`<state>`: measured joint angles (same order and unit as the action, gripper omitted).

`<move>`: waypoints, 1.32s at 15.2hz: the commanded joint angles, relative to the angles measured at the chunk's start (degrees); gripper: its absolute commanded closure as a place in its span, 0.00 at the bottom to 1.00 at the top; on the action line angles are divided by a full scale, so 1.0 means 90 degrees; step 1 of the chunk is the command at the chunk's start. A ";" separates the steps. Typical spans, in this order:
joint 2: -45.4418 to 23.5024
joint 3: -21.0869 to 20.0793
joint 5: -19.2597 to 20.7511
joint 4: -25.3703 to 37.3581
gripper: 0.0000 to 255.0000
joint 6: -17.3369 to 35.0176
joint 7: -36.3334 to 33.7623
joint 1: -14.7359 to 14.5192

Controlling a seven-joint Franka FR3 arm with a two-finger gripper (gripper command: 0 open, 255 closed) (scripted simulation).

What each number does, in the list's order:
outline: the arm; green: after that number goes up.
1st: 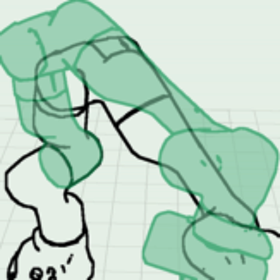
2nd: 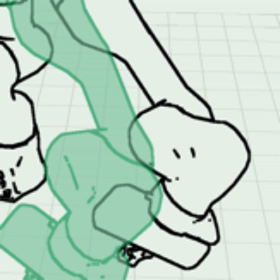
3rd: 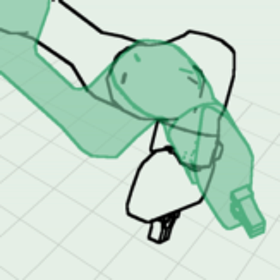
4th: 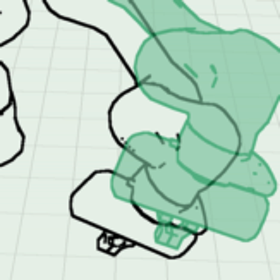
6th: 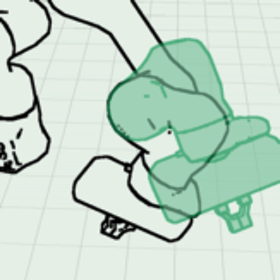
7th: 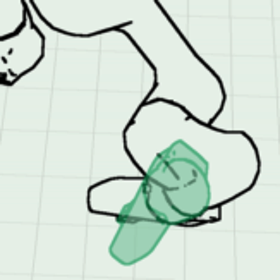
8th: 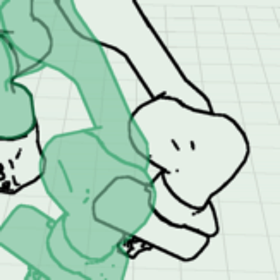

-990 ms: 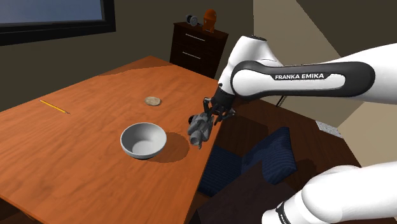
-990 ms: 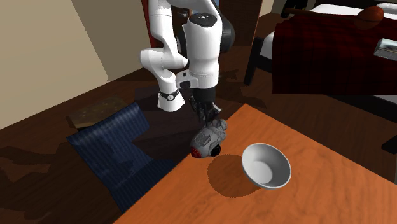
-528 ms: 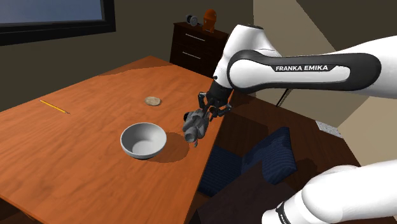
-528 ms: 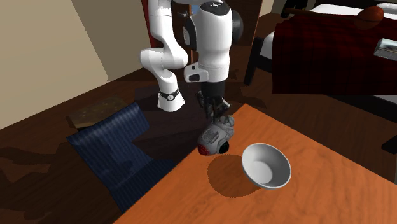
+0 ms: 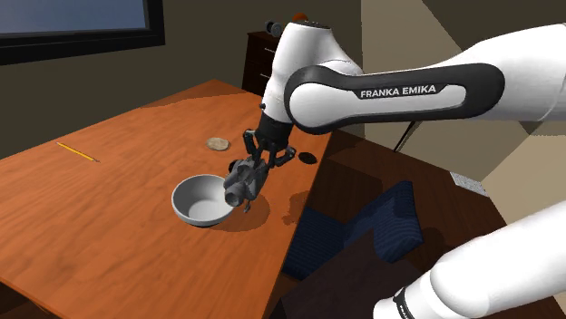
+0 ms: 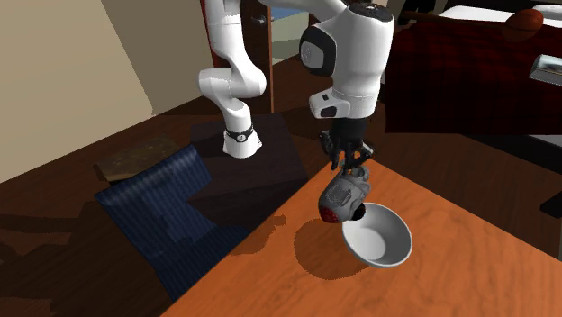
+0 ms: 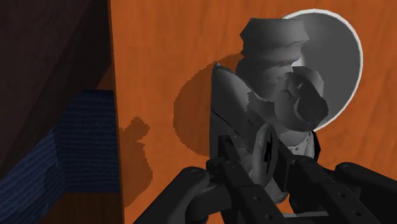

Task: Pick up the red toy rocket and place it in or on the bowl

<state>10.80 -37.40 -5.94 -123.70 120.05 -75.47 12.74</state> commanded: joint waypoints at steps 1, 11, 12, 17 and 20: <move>-0.0425 -0.0265 0.0299 0.0438 1.00 -0.0061 -0.0466 -0.0022; -0.2583 -0.0795 0.2051 0.2343 1.00 -0.0469 -0.2373 -0.0789; -0.2607 -0.0785 0.2075 0.2282 1.00 -0.0392 -0.2392 -0.0795; -0.2751 -0.0737 0.2224 0.2003 1.00 -0.0016 -0.2502 -0.0828; -0.2855 -0.0699 0.2331 0.1854 1.00 0.0203 -0.2580 -0.0856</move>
<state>-14.31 -43.90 14.59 -106.60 121.29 -98.43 5.15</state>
